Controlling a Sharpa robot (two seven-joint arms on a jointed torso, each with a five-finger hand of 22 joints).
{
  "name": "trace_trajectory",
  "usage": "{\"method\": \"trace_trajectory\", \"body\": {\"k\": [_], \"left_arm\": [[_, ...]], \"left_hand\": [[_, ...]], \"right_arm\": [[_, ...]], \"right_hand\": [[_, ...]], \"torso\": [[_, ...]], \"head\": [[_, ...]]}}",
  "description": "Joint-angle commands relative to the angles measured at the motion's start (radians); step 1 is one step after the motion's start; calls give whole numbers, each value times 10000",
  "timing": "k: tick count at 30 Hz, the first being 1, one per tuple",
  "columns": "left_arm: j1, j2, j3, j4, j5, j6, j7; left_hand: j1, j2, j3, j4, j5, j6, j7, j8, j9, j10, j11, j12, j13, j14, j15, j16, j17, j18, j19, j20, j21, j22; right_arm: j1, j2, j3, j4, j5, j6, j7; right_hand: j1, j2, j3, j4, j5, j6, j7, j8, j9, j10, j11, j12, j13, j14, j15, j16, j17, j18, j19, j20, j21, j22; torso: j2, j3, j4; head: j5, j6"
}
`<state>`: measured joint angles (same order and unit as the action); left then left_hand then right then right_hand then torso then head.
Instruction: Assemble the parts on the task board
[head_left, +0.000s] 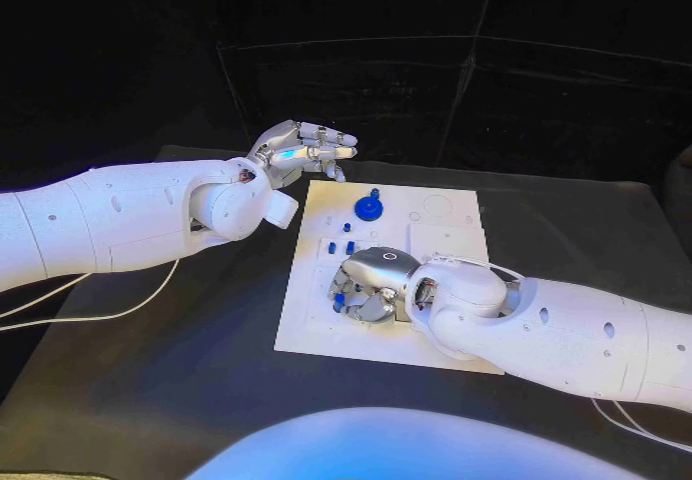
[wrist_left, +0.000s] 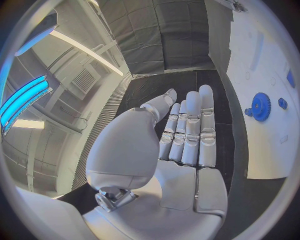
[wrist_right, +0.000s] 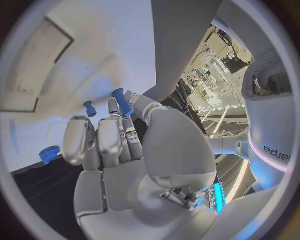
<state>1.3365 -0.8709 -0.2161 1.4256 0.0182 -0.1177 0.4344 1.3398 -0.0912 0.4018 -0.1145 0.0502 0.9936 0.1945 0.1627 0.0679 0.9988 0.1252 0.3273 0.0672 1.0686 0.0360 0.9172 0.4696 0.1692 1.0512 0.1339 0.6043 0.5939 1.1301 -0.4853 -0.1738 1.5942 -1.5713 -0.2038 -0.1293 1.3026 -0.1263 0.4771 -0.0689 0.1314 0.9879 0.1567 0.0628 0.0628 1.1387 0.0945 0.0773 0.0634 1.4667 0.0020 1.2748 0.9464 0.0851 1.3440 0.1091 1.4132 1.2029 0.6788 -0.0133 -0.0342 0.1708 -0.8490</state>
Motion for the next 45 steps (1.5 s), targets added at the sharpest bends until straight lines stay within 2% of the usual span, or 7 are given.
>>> {"method": "trace_trajectory", "body": {"k": [1, 19, 23, 27, 29, 33, 45], "left_arm": [[16, 1, 8, 14, 36, 135, 20], [14, -68, 5, 16, 36, 171, -14], [14, -78, 3, 19, 36, 174, -14], [14, -82, 0, 27, 36, 182, -11], [13, -81, -3, 29, 36, 190, -5], [2, -76, -5, 26, 36, 206, 5], [-114, -110, -10, 42, 36, 247, 32]], "left_hand": [[37, 61, -77, -5, -9, -38, 62, 24, -6, -40, 46, 66, -9, -13, 79, -54, -11, 128, 6, 56, -63, -11], [26, 66, -99, -3, -9, -44, 63, 27, -6, -46, 49, 69, -9, -15, 83, -56, -24, 127, 3, 59, -70, -17], [26, 66, -99, -3, -9, -44, 63, 27, -6, -46, 49, 69, -9, -15, 83, -56, -24, 127, 3, 59, -70, -17], [26, 66, -99, -3, -9, -44, 63, 27, -6, -46, 49, 69, -9, -15, 83, -56, -24, 127, 3, 59, -70, -17], [26, 66, -99, -3, -9, -44, 63, 27, -6, -46, 49, 69, -9, -15, 83, -56, -24, 127, 3, 59, -70, -17], [29, 62, -116, -11, -9, -50, 62, 29, -7, -51, 49, 71, -9, -20, 85, -59, -35, 128, 0, 61, -76, -23], [29, 62, -116, -11, -9, -50, 62, 29, -7, -51, 49, 71, -9, -20, 85, -59, -35, 128, 0, 61, -76, -23]], "right_arm": [[18, -43, 4, 41, -128, -434, 17], [111, -1685, 29, 1291, 926, -2489, 1056], [323, -2525, 48, 1691, 2324, -2422, 867], [466, -3496, 53, 1978, 3725, -2101, 371], [508, -4103, 51, 2117, 4220, -1945, -42], [527, -4715, 43, 2250, 4217, -2032, -776], [334, -5290, 25, 2283, 3058, -1738, -3153]], "right_hand": [[-23, -120, -40, 19, 41, -341, -57, -28, 5, -157, -13, 23, 9, 38, 67, 45, -28, -45, -25, 70, -68, -26], [-6, -335, -1025, 25, 265, -499, -112, 70, 78, -547, -24, 622, 82, -38, 65, -68, -291, 17, -211, 83, -234, -321], [-33, -196, -1165, 123, 328, -47, 18, 240, 144, 509, -139, 1374, 327, 27, -20, 51, -79, -14, -99, 19, -160, -165], [-355, -361, -1751, 295, 503, 56, -203, 378, 169, 2457, -497, 3185, 1375, 204, -295, 439, 594, -135, 299, -203, 138, 418], [-617, -82, -2623, 640, 961, 14, -386, 987, 337, 2437, -557, 8886, 7398, 318, -397, 907, 1371, -241, 626, -580, 416, 933], [-638, 159, -3315, 844, 985, -205, -353, 1751, 527, 2581, -559, 11920, 10922, 389, -452, 1253, 2004, -335, 824, -328, 593, 1308], [-1304, 280, -4565, 1555, 2391, -661, -388, 2762, 756, 2508, -589, 12349, 11682, 404, -401, 1442, 2361, -338, 857, -352, 647, 1422]], "torso": [[7, 1, -6], [-24, -13, -17], [-34, -22, -23], [-107, -69, -60], [-146, -97, -100], [-205, -141, -181], [-351, -127, -340]], "head": [[-2, 2], [-165, 120], [-338, 200], [-605, 253], [-703, 266], [-841, 303], [-947, 278]]}}
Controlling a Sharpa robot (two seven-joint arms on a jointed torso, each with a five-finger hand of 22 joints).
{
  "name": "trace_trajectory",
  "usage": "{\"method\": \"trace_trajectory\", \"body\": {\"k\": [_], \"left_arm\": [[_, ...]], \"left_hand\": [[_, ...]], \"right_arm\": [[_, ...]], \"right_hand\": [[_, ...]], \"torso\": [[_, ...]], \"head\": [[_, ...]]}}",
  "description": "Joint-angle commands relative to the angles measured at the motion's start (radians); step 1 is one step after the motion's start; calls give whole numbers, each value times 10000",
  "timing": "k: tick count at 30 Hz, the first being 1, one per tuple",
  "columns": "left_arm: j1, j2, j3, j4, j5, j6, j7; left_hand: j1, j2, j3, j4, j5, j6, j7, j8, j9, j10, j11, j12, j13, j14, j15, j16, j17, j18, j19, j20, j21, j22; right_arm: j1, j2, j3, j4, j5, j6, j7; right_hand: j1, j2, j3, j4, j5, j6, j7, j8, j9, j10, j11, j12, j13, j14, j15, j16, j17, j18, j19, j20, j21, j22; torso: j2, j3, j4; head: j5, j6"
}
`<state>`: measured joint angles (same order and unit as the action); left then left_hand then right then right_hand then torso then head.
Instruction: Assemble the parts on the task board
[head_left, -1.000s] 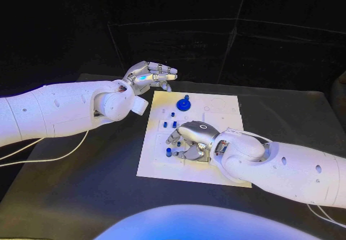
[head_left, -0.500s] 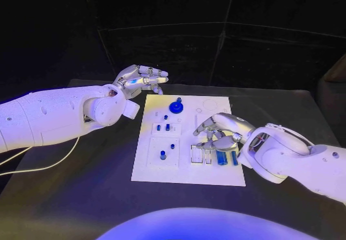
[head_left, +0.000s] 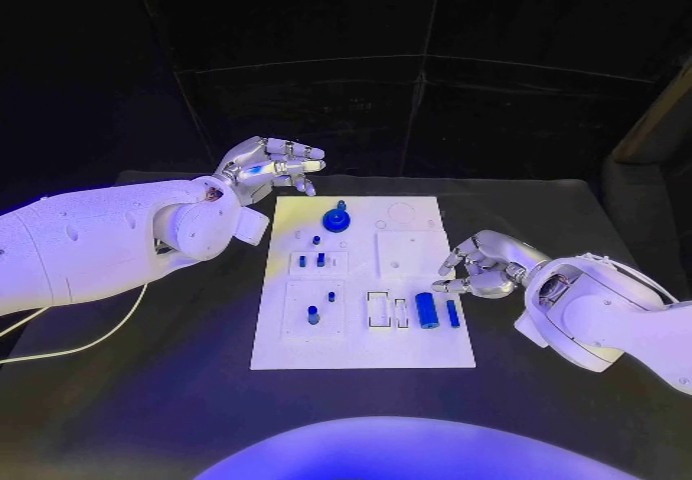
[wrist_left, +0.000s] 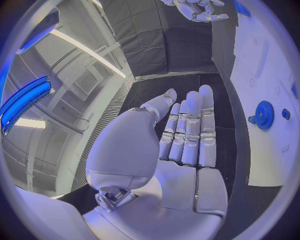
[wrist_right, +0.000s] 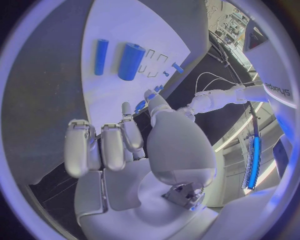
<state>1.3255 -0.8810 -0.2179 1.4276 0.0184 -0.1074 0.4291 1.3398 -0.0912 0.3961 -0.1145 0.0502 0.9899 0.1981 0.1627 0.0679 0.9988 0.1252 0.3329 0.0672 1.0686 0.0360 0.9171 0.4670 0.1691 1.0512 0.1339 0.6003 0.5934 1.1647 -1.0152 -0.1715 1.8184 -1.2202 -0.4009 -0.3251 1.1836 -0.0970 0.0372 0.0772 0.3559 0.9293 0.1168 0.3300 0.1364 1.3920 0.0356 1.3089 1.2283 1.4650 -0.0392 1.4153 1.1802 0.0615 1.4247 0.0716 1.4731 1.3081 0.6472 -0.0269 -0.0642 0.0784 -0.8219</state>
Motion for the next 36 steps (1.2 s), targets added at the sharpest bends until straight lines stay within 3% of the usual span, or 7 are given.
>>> {"method": "trace_trajectory", "body": {"k": [1, 7, 16, 21, 26, 36], "left_arm": [[-10, -9, 8, 21, 35, 145, 85], [-28, -2, 7, 25, 35, 154, 84], [-33, 0, 6, 12, 35, 171, 78], [-36, -5, 6, 2, 35, 175, 73], [-37, -9, 6, -6, 35, 184, 65], [-40, -8, 5, -13, 35, 201, 53]], "left_hand": [[29, 62, -58, -11, -9, -13, 25, 29, -7, -51, 49, 15, -9, -20, 85, -59, -9, 129, 0, 61, -36, -17], [29, 62, -58, -11, -9, -13, 25, 29, -7, -51, 49, 15, -9, -20, 85, -59, -9, 129, 0, 61, -36, -17], [29, 62, -58, -11, -9, -13, 25, 29, -7, -51, 49, 15, -9, -20, 85, -59, -9, 129, 0, 61, -36, -17], [6, 72, -91, -2, -10, -16, 24, 35, -6, -54, 50, 23, -8, -26, 90, -62, -28, 127, -6, 67, -49, -28], [6, 72, -91, -2, -10, -16, 24, 35, -6, -54, 50, 23, -8, -26, 90, -62, -28, 127, -6, 67, -49, -28], [6, 72, -91, -2, -10, -16, 24, 35, -6, -54, 50, 23, -8, -26, 90, -62, -28, 127, -6, 67, -49, -28]], "right_arm": [[-27, 25, 2, 37, -533, 273, -1323], [-140, 294, 0, -34, -835, 535, -1726], [-299, 732, -2, -180, -986, 864, -1950], [-353, 892, -3, -200, -1011, 995, -1977], [-385, 1031, -3, -226, -1080, 1109, -1995], [-456, 1245, -4, -427, -1474, 1630, -2264]], "right_hand": [[-170, -10, -238, 150, 144, -91, 12, 129, 30, -24, -9, 31, 42, 421, 17, 39, 29, -101, 51, 21, 50, 372], [-323, 34, -627, 425, 35, -180, -15, 388, 105, 14, -24, 64, 162, 430, 6, 71, 102, -111, 79, 14, 69, 424], [-375, 74, -919, 631, -37, -226, -32, 562, 164, 16, -35, 39, 201, 422, 0, 67, 102, -115, 85, 10, 75, 444], [-355, 110, -996, 684, -25, -183, -53, 635, 198, 53, -50, 79, 275, 432, -8, 89, 162, -119, 94, 6, 82, 464], [-308, 137, -1030, 695, -20, -147, -68, 674, 221, 96, -64, 129, 351, 449, -17, 127, 256, -132, 129, 1, 105, 522], [-225, 161, -1069, 688, -14, -133, -80, 705, 246, 113, -75, 143, 387, 474, -26, 184, 393, -147, 171, -6, 134, 592]], "torso": [[-39, 18, -39], [-15, 5, -4], [-16, 7, -49], [-18, -9, -18], [-21, 9, -31], [-26, 3, -21]], "head": [[-30, 0], [-54, -4], [-17, -64], [-72, -81], [-31, -107], [-3, -130]]}}
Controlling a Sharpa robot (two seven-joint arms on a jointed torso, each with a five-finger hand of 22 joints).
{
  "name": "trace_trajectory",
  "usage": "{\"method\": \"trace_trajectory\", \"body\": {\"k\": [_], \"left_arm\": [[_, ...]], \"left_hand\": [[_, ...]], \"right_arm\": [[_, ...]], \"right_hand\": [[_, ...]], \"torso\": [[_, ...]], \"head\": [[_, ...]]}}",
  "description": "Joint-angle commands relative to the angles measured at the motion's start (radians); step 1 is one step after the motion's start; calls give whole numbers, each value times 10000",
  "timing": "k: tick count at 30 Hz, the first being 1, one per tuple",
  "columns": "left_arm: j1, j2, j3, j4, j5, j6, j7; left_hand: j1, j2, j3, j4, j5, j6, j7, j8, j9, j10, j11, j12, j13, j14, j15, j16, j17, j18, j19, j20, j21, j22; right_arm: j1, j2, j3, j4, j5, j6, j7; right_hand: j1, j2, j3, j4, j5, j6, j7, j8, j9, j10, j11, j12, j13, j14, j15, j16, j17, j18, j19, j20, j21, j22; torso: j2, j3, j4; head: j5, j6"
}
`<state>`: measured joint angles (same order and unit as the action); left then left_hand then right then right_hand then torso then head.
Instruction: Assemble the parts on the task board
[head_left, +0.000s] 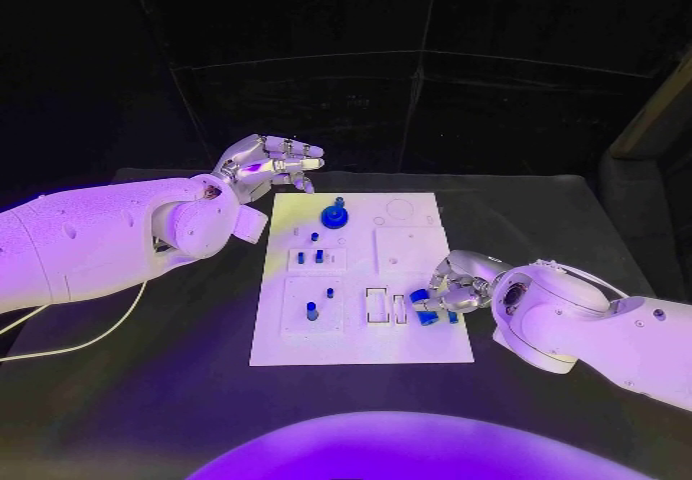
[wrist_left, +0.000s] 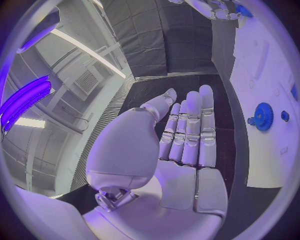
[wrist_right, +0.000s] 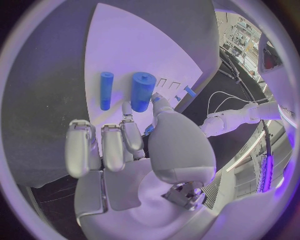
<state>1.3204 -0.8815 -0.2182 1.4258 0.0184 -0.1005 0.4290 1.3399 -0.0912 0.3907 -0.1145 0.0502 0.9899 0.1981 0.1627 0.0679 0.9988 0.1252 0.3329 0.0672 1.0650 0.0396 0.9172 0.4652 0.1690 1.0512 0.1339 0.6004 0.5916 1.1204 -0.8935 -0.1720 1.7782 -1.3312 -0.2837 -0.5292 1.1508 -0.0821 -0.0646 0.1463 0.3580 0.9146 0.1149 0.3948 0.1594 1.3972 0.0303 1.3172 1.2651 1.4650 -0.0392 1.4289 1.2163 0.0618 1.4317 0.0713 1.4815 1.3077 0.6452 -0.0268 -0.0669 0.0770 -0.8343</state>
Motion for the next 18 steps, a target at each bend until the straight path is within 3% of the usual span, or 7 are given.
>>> {"method": "trace_trajectory", "body": {"k": [1, 6, 11, 15, 18], "left_arm": [[10, -5, 7, 5, 35, 132, 52], [10, -27, 7, 17, 35, 139, 33], [9, -50, 7, 22, 35, 148, 13], [9, -62, 7, 31, 35, 154, 8], [9, -69, 6, 33, 35, 157, 5]], "left_hand": [[5, 72, -37, -2, -10, -17, 24, 35, -6, -54, 50, 23, -8, 9, 55, -62, -10, 128, -6, 67, -50, -10], [5, 72, -37, -2, -10, -17, 24, 35, -6, -54, 50, 23, -8, 9, 55, -62, -10, 128, -6, 67, -50, -10], [5, 72, -37, -2, -10, -17, 24, 35, -6, -54, 50, 23, -8, 9, 55, -62, -10, 128, -6, 67, -50, -10], [5, 72, -37, -2, -10, -17, 24, 35, -6, -54, 50, 23, -8, 9, 55, -62, -10, 128, -6, 67, -50, -10], [5, 72, -37, -2, -10, -17, 24, 35, -6, -54, 50, 23, -8, 9, 55, -62, -10, 128, -6, 67, -50, -10]], "right_arm": [[-30, 50, 0, -45, -426, 540, -261], [-147, 136, 0, -82, -714, 878, -414], [-211, 184, 0, -98, -852, 962, -501], [-228, 184, 0, -85, -887, 722, -545], [-234, 147, 1, -34, -882, 189, -459]], "right_hand": [[123, 17, -59, -8, -34, 15, -63, 63, 21, 64, -23, 62, 24, 477, -28, 54, 46, -153, 108, -5, 54, 606], [303, 65, -109, -60, -22, 9, -72, 101, 57, 71, -34, 55, 53, 487, -37, 83, 111, -162, 129, -16, 71, 647], [459, 136, -147, -111, 28, 23, -82, 147, 96, 80, -44, 47, 80, 495, -45, 108, 171, -169, 147, -24, 85, 681], [552, 264, -171, -119, 175, 95, -107, 218, 144, 115, -65, 67, 136, 503, -60, 134, 231, -179, 175, -35, 105, 728], [648, 459, -168, -115, 412, 226, -154, 310, 205, 178, -107, 108, 220, 518, -92, 171, 317, -195, 227, -62, 142, 808]], "torso": [[-2, -4, 7], [6, -3, 23], [-5, -7, -4], [-4, -11, -1], [-12, -6, -6]], "head": [[9, -17], [29, -42], [38, -83], [32, -81], [28, -81]]}}
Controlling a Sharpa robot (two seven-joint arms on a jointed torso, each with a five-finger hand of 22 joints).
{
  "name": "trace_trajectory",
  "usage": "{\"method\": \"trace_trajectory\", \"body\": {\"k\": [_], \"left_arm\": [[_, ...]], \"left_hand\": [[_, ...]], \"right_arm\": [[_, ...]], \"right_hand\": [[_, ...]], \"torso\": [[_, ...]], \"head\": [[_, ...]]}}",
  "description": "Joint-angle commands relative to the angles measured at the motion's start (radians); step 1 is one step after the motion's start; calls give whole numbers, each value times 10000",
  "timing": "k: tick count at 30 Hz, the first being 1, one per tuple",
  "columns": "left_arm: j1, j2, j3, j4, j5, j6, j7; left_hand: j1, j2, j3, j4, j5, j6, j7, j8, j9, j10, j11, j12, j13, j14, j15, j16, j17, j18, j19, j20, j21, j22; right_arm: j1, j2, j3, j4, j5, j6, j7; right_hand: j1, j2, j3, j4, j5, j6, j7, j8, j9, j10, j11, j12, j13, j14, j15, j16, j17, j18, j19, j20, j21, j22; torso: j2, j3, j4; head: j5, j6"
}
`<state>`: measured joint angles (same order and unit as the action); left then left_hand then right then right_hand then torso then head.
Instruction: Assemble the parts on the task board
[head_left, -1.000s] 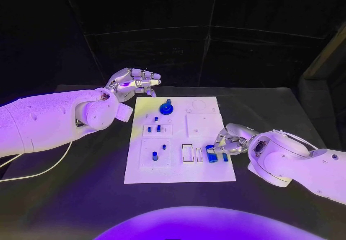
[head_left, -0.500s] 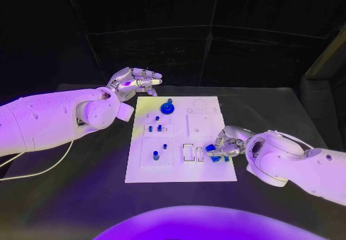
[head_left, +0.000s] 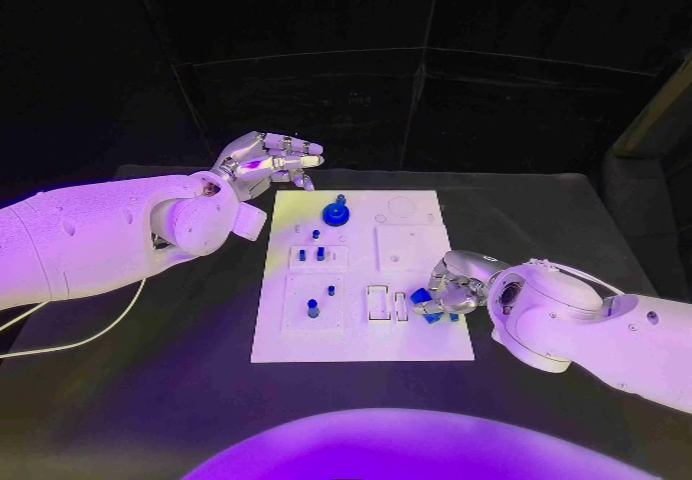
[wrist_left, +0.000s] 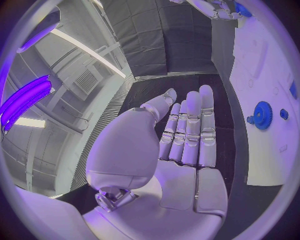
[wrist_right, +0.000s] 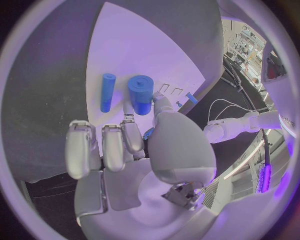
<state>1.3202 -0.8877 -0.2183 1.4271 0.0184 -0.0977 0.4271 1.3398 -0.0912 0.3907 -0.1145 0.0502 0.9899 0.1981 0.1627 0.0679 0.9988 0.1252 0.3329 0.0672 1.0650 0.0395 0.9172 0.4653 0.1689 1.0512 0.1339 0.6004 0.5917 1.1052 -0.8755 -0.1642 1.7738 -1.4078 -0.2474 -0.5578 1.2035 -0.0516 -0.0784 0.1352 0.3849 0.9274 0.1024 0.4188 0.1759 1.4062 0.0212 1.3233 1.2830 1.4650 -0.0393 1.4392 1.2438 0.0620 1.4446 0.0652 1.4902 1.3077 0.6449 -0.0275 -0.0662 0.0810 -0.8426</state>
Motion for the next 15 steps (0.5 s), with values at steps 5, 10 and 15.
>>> {"method": "trace_trajectory", "body": {"k": [5, 10, 15], "left_arm": [[11, -16, 8, 22, 35, 135, 22], [11, -4, 8, 12, 35, 138, 20], [12, 8, 8, 11, 35, 139, 15]], "left_hand": [[6, 72, -37, -2, -10, -17, 24, 35, -6, -54, 50, 23, -8, 9, 55, -62, -11, 128, -6, 67, -50, -11], [6, 72, -37, -2, -10, -17, 24, 35, -6, -54, 50, 23, -8, 9, 55, -62, -11, 128, -6, 67, -50, -11], [6, 72, -37, -2, -10, -17, 24, 35, -6, -54, 50, 23, -8, 9, 55, -62, -11, 128, -6, 67, -50, -11]], "right_arm": [[-85, -205, -75, 232, 234, -1304, 165], [-80, -462, -64, 666, 799, -2396, 539], [-61, -614, -51, 996, 1132, -2806, 695]], "right_hand": [[184, 353, -57, 36, 643, 282, -108, 157, 112, 170, -90, 82, 141, 538, -153, 121, 161, -219, 165, -55, 102, 910], [251, 406, -60, 25, 863, 363, -151, 189, 155, 199, -128, 94, 186, 543, -184, 135, 196, -226, 186, -83, 117, 943], [243, 405, -73, 33, 897, 373, -154, 191, 164, 213, -133, 109, 211, 545, -190, 142, 214, -234, 209, -90, 133, 979]], "torso": [[-10, 5, -9], [-15, -4, 7], [-16, -7, 20]], "head": [[-19, 13], [-59, 36], [-59, 56]]}}
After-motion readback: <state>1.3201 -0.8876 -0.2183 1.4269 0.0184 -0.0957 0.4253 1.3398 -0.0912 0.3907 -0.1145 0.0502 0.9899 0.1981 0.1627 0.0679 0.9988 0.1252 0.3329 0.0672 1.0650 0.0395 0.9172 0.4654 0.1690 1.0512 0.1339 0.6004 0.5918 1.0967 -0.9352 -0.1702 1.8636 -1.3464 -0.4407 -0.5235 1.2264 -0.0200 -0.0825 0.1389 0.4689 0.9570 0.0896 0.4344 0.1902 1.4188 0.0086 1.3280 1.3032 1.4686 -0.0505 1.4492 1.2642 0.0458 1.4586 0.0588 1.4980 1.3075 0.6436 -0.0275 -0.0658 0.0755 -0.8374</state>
